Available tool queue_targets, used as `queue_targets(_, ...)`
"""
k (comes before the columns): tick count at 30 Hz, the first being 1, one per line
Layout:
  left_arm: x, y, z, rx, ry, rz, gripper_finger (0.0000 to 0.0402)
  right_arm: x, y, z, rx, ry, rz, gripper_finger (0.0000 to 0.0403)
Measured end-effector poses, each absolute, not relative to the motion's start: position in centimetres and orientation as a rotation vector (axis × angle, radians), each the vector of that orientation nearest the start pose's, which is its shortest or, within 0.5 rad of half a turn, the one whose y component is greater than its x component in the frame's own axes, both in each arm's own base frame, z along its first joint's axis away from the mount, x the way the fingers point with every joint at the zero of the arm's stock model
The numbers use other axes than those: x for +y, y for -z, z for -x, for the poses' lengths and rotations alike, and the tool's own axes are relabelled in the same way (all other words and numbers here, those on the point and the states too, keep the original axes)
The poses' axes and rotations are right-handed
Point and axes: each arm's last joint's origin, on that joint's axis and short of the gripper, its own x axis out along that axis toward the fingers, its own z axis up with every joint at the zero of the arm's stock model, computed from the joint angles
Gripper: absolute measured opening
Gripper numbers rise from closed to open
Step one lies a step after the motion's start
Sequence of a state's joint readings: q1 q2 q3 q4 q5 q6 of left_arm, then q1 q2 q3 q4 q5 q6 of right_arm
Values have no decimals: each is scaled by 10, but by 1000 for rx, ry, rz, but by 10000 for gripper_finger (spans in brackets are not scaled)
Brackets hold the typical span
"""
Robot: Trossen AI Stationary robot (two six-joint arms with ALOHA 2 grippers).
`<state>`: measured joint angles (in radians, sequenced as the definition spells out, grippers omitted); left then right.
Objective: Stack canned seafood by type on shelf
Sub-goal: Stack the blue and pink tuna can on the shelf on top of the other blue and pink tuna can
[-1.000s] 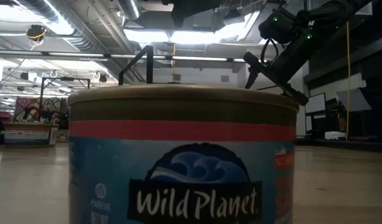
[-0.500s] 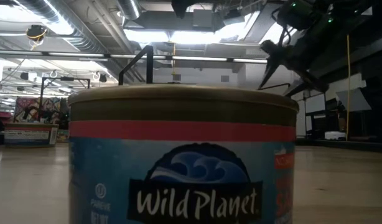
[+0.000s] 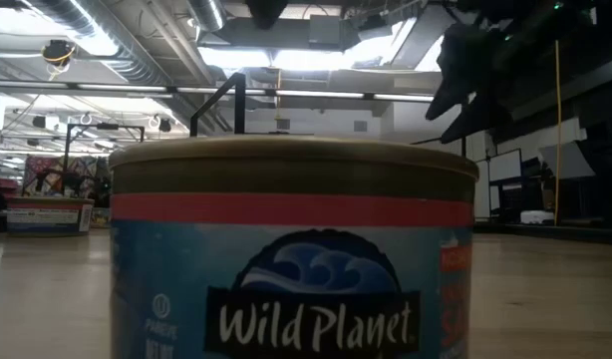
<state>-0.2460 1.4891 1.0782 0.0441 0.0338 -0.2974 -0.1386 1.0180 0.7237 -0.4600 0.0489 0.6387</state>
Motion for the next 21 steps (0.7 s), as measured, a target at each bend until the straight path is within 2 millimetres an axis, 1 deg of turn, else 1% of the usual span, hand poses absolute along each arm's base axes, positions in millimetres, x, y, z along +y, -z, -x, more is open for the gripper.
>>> queue_targets(4, -98, -282, -320, 501, 205, 350, 237, -9, -249, -204, 703, 287, -542, 280)
queue_targets(9, -116, -265, -320, 581, 138, 439, 237, 9, -251, -206, 696, 192, -506, 280)
queue_targets(13, -127, -246, -321, 681, 85, 537, 237, 18, -252, -207, 692, 129, -448, 280)
queue_targets(19, -133, -213, -325, 835, -53, 691, 237, 32, -253, -206, 695, -12, -217, 280)
queue_targets(21, -135, -203, -326, 884, -80, 724, 237, 36, -253, -205, 694, -43, -176, 280)
